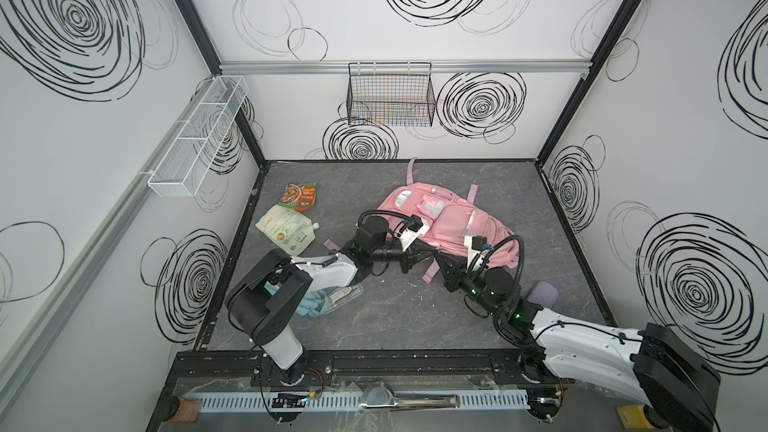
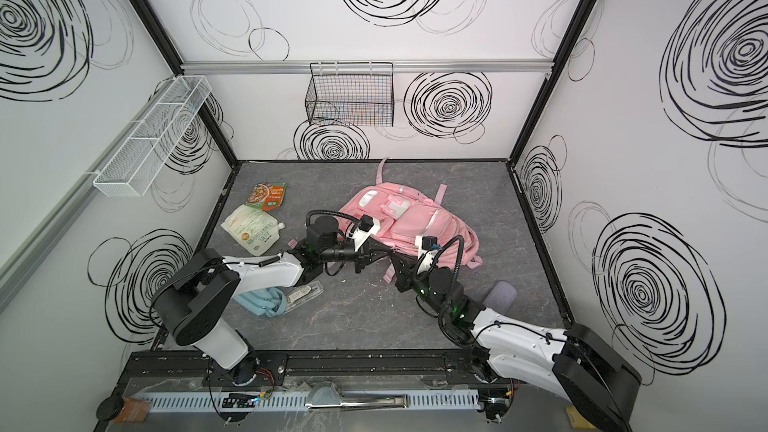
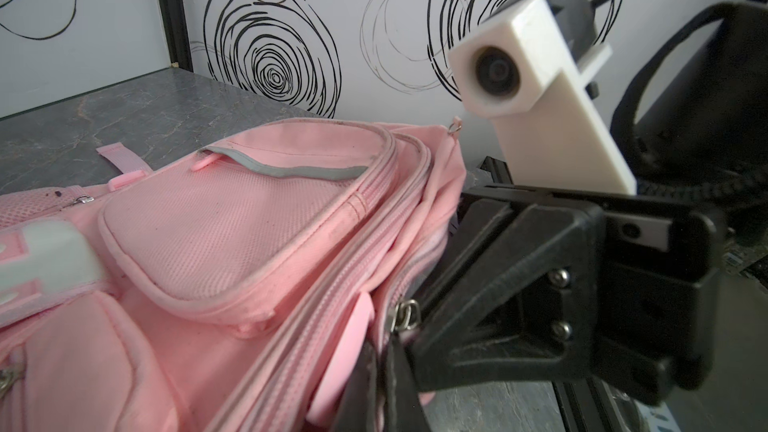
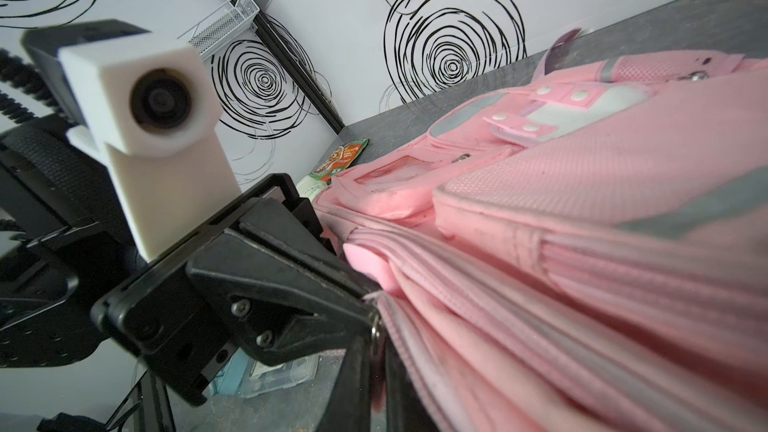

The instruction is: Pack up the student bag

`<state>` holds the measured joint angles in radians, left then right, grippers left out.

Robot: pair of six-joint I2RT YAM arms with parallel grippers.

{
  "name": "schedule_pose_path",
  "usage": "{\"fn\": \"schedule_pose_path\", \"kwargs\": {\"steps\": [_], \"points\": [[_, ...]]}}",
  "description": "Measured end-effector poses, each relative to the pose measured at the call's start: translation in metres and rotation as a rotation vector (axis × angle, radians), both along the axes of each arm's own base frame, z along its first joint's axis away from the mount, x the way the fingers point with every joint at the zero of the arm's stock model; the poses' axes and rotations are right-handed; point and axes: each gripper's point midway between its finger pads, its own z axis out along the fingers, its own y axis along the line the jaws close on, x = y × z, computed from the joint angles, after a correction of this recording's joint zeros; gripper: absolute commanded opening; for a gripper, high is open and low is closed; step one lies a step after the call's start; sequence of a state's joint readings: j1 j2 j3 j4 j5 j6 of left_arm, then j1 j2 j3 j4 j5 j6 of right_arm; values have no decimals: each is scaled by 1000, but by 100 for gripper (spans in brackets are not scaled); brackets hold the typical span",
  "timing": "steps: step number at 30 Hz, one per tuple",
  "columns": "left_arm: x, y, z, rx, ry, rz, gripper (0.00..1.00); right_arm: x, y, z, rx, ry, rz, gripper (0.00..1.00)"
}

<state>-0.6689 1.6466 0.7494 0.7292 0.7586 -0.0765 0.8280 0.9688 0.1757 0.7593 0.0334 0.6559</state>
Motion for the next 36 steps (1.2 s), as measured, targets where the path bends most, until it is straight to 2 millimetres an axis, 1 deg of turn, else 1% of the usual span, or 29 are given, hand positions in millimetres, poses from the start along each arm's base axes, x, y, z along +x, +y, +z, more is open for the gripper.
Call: {"fn": "schedule_pose_path", "kwargs": {"steps": [2, 4, 8, 12, 15, 18, 21, 24, 28, 34, 35, 36], "points": [[-2, -2, 2, -7, -5, -7, 0, -1, -3, 4, 8, -9, -7, 1], [-3, -3, 4, -13, -11, -12, 0, -3, -5, 5, 9, -11, -9, 0], [-4, -4, 4, -12, -16, -13, 0, -4, -6, 3, -4, 1, -8, 0], [-1, -1, -1, 10, -32, 5, 0, 0, -4, 0, -59, 53, -10, 0], [4, 3, -2, 46, -73, 34, 0, 2, -3, -2, -107, 105, -9, 0], [3, 8, -4, 97, -130, 52, 0, -1, -5, -4, -145, 149, -8, 0], [3, 13, -8, 151, -179, 60, 0, -8, -16, -10, -184, 193, -16, 0], [5, 19, -9, 194, -231, 75, 0, -14, -34, -18, -239, 250, -44, 0], [13, 28, -7, 215, -279, 96, 0, -17, -53, -22, -280, 304, -94, 0], [36, 58, -3, 262, -316, 181, 0, -13, -77, -24, -313, 370, -182, 0], [38, 64, 0, 269, -329, 196, 1, -12, -80, -23, -313, 372, -192, 0], [40, 67, 2, 277, -341, 205, 17, -11, -82, -22, -313, 373, -197, 0]]}}
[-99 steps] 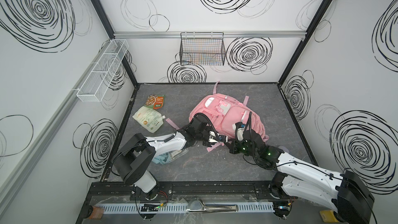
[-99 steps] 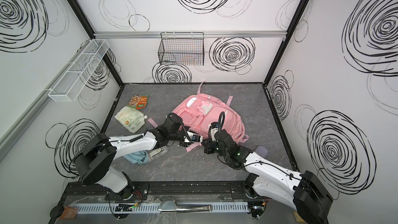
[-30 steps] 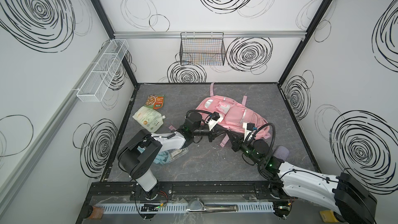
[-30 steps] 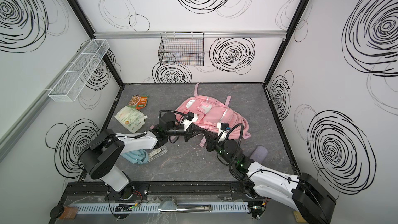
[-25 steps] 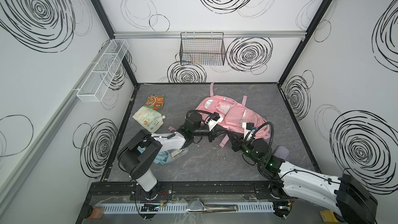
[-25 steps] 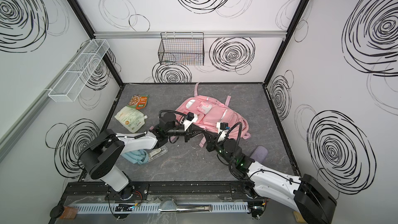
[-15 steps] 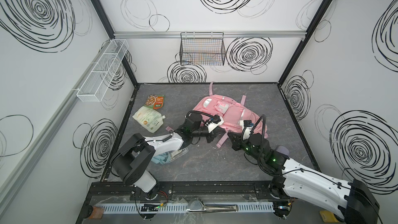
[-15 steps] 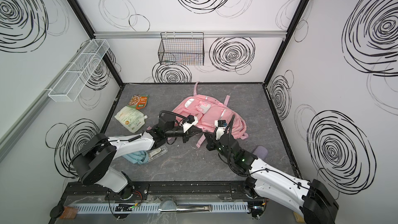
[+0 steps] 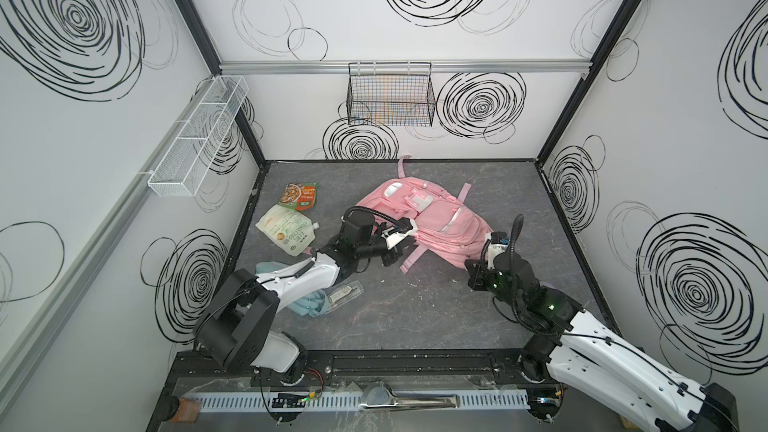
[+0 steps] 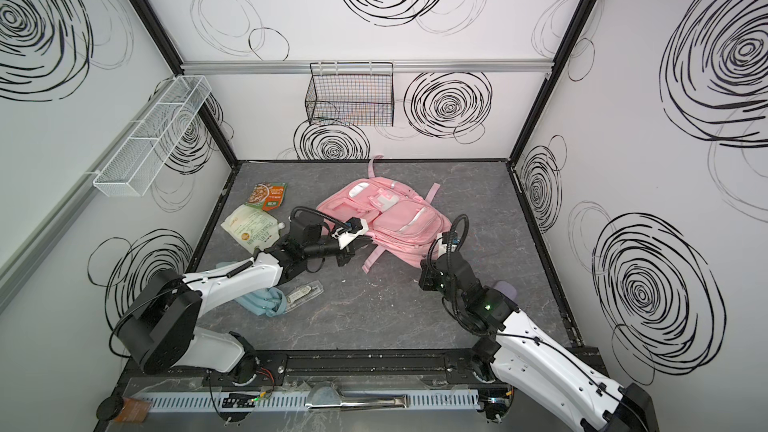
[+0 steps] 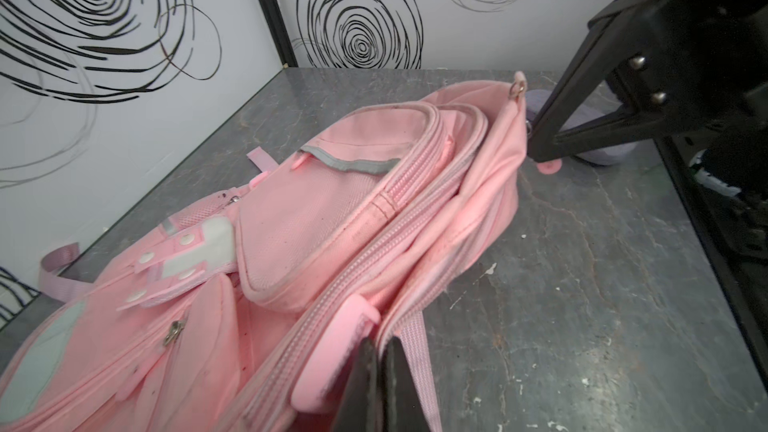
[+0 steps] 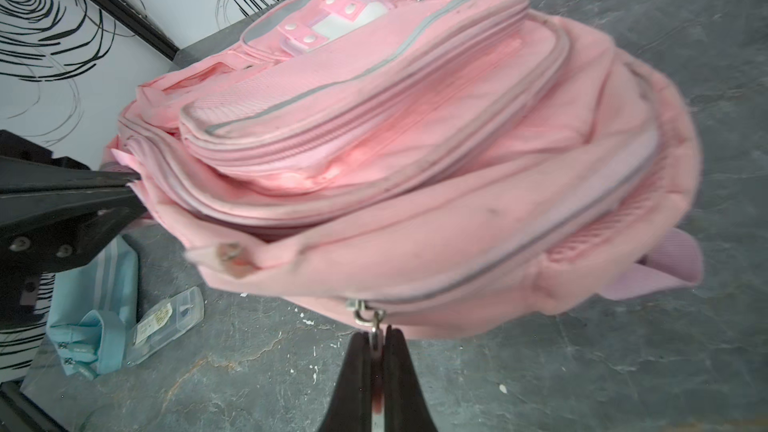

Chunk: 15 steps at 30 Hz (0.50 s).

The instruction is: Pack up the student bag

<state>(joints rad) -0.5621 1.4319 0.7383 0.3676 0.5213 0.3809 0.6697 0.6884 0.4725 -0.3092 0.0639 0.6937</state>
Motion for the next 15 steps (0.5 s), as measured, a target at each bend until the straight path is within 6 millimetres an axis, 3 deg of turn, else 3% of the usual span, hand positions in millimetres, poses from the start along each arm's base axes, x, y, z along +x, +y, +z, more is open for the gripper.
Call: {"fn": "schedule_pose_path", "kwargs": {"steps": [2, 4, 7, 10, 15], "points": [[-2, 5, 5, 18, -28, 1, 51, 0, 1, 6, 7, -13, 14, 0], [-9, 5, 15, 32, -64, -20, 70, -3, 6, 8, 22, -12, 48, 0], [-21, -3, 36, 46, -154, -68, 73, -11, 19, 6, 55, 20, 122, 0], [-44, -24, 53, 62, -224, -168, 74, -20, 34, 0, 79, 67, 203, 0], [-72, -53, 50, 100, -231, -308, 74, -33, 52, -1, 106, 91, 294, 0]]}}
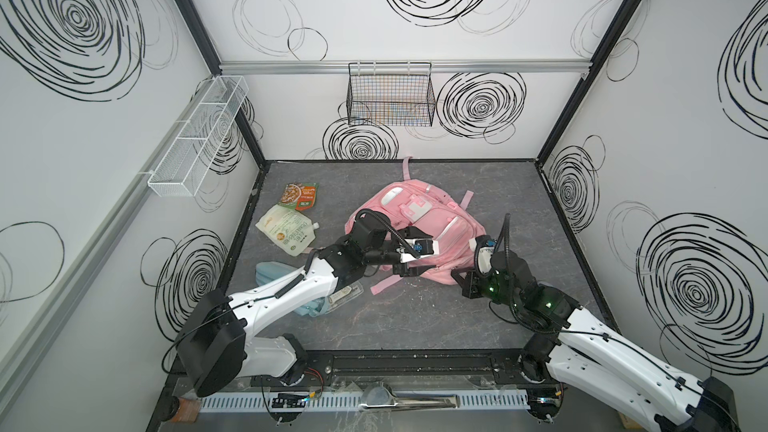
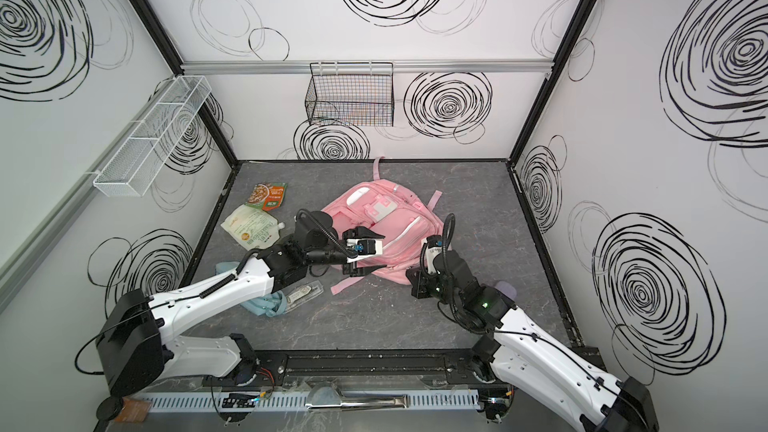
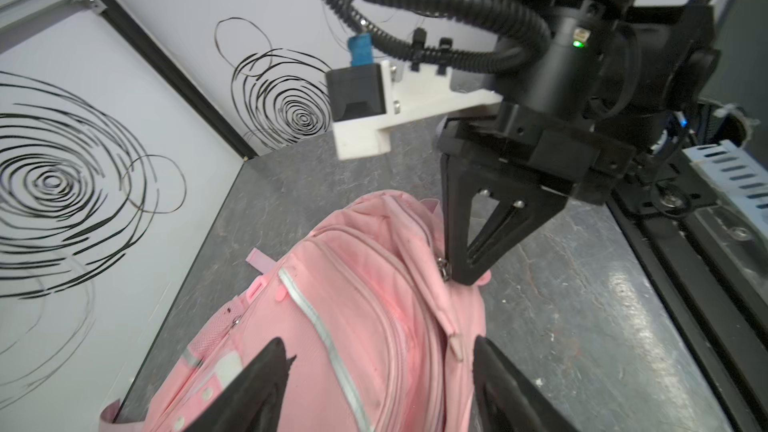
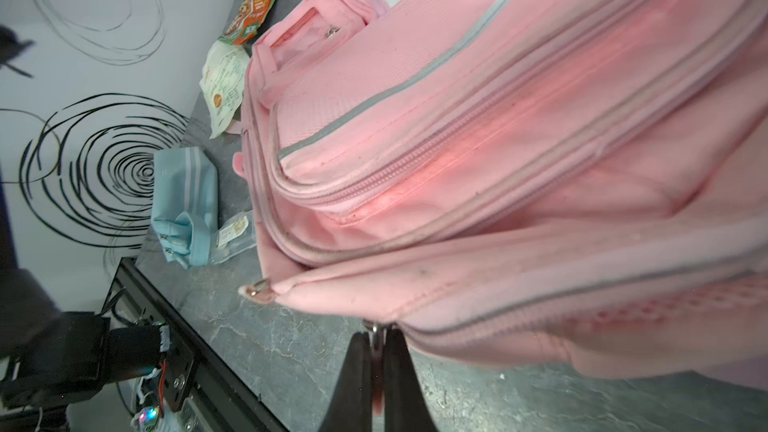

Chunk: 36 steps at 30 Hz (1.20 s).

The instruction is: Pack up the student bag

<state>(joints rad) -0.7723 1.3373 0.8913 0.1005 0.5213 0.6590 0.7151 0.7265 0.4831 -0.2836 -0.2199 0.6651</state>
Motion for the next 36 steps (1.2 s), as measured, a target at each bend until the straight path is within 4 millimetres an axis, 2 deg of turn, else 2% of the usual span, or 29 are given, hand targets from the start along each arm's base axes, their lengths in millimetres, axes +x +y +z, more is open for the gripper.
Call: {"fn": "schedule_pose_path", "kwargs": {"steps": [7, 12, 15, 17, 20, 23, 31, 36], "points": [[-5, -15, -49, 141, 106, -55, 71, -6, 8, 6, 24, 2, 43, 0], [-10, -23, -62, 187, 135, -88, 66, -8, 11, 8, 31, 4, 58, 0], [-11, -24, -68, 205, 149, -103, 51, -8, 11, 8, 32, 3, 59, 0], [-11, -25, -71, 215, 155, -107, 30, -8, 11, 8, 30, 3, 59, 0], [-7, -25, -72, 225, 152, -97, 7, -6, 6, 10, 5, 4, 33, 0], [-4, -26, -66, 214, 140, -94, 0, -2, 0, 14, -36, 6, -2, 0], [1, -18, -49, 173, 75, -59, 0, 16, -21, 28, -58, -31, -98, 0], [1, 1, -41, 172, 33, -42, 0, 36, -52, 31, -55, -37, -215, 0]]}}
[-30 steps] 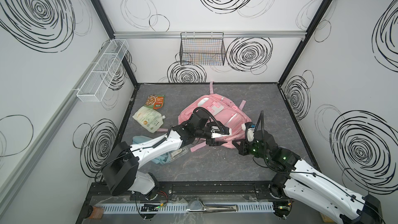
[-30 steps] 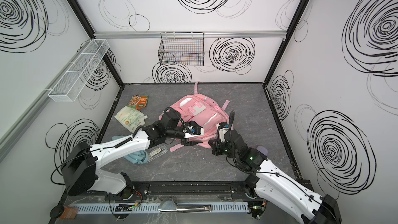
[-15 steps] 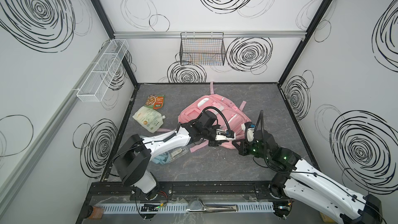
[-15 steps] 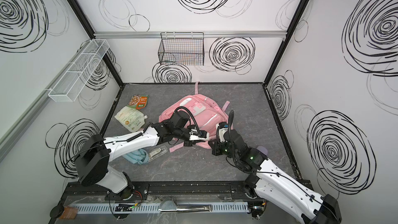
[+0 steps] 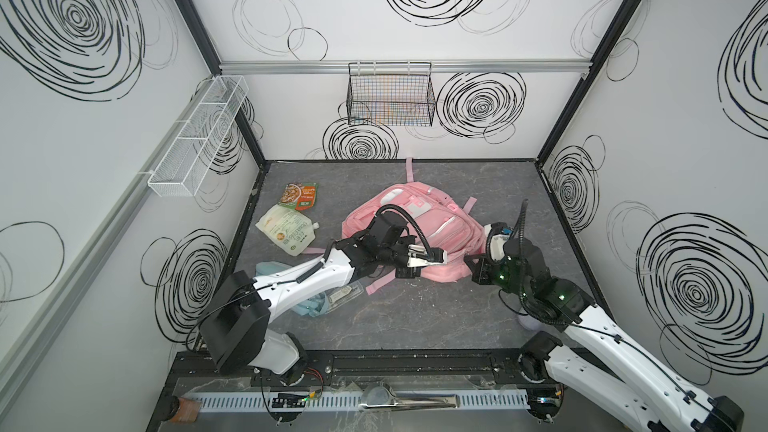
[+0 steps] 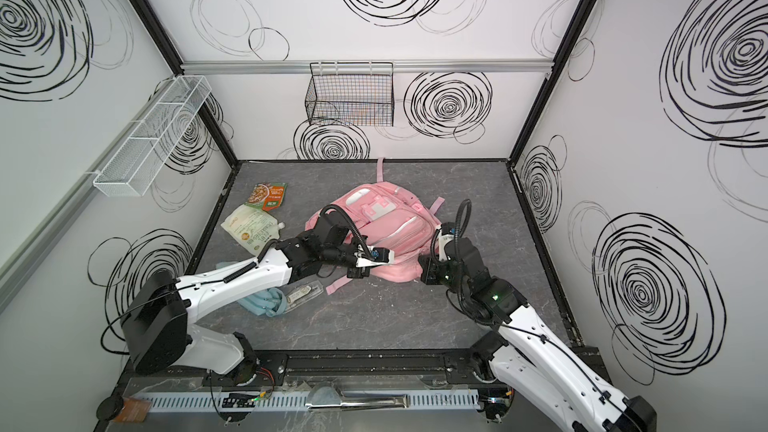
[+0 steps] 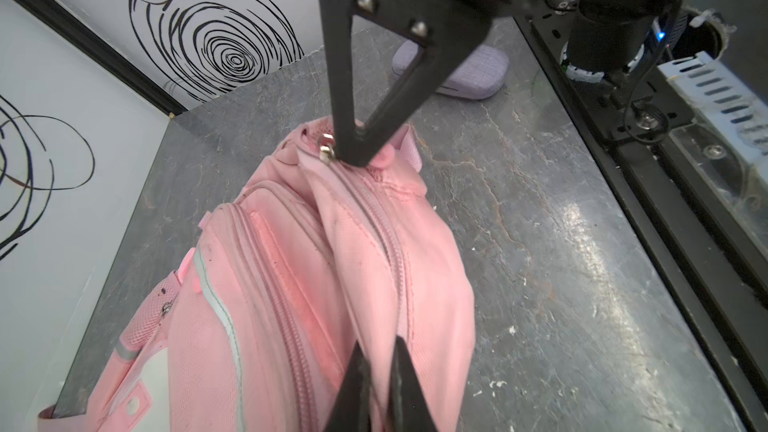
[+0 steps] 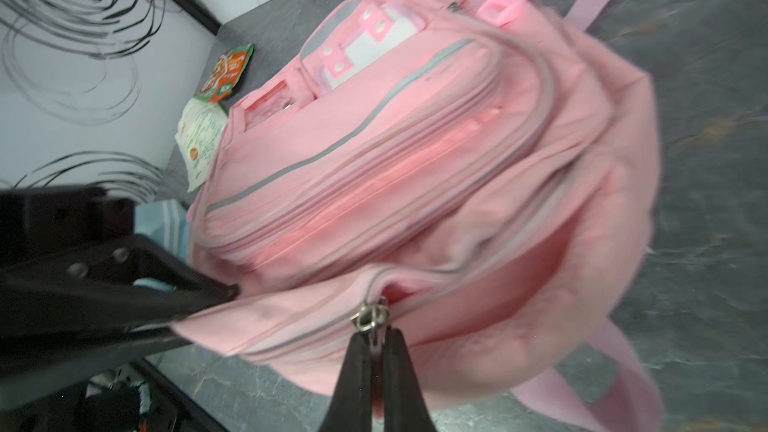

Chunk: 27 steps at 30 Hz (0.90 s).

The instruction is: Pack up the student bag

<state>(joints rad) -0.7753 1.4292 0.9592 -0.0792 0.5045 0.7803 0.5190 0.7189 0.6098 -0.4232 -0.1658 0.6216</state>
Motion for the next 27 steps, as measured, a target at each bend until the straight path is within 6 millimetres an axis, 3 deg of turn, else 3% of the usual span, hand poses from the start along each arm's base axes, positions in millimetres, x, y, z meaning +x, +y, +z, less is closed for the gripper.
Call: {"fn": "schedule_pose_path", "kwargs": {"steps": [6, 10, 12, 13, 15, 17, 20, 24, 27], "points": [[-6, 25, 13, -12, -58, -19, 0, 15, -28, 0, 23, 8, -73, 0], [-6, 38, 18, -17, -68, -28, 2, 17, -35, -5, 68, 24, -64, 0], [-4, 41, 17, -14, -64, -19, 51, 16, -33, -6, 91, 26, -41, 0], [-4, 43, 16, -9, -59, -14, 68, 16, -33, -7, 94, 27, -42, 0], [-3, 46, 19, -10, -53, 3, 76, 17, -38, -11, 92, 38, -62, 0], [-4, 44, 24, -21, -52, 15, 78, 16, -39, -18, 80, 61, -75, 0], [-19, 25, 31, -41, -40, -7, 76, 10, -28, -21, 71, 73, -51, 0], [-46, -18, 39, -79, 6, -57, 74, -1, -7, -20, 93, 91, 6, 0], [-54, -42, 29, -88, 50, -51, 71, -6, 2, -19, 123, 104, 23, 0]]}}
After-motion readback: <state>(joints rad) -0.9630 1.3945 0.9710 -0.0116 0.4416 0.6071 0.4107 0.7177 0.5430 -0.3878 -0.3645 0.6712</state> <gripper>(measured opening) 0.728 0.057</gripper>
